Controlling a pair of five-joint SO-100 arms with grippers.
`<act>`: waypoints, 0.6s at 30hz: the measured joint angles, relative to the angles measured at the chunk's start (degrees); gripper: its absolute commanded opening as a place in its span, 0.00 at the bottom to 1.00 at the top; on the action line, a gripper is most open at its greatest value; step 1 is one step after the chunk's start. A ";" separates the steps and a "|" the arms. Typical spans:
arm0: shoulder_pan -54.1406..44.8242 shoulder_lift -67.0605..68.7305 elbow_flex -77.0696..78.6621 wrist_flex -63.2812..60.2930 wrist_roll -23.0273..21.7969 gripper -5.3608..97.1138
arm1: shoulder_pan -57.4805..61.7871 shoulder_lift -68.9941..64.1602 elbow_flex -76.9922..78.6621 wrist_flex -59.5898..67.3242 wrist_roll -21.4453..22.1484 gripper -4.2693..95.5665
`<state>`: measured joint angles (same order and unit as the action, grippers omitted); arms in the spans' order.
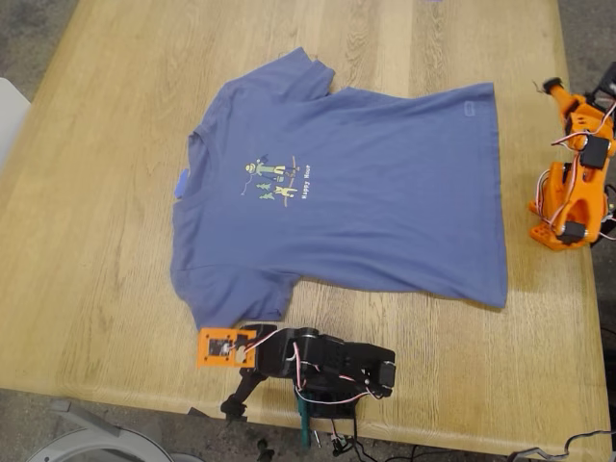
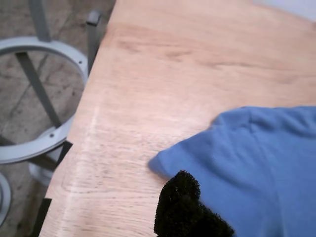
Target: Fold a T-shirt
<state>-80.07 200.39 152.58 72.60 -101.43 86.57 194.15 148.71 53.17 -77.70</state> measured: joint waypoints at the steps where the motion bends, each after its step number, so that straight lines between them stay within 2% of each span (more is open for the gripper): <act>1: 0.44 0.00 -1.05 0.62 -0.44 0.74 | -2.02 -0.26 -2.64 2.29 -0.79 0.49; 6: 7.82 0.00 -5.01 1.32 -1.93 0.88 | -14.15 -0.62 -13.97 13.62 -4.57 0.49; 13: 26.72 -0.97 -9.14 -4.39 -3.60 0.89 | -26.89 -5.80 -25.66 26.63 -12.04 0.48; 18: 35.42 -8.26 -17.58 -6.06 -5.10 0.88 | -35.42 -12.92 -32.70 30.06 -14.59 0.45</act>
<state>-44.65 192.13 135.00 66.53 -106.52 51.15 181.23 116.02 83.23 -92.29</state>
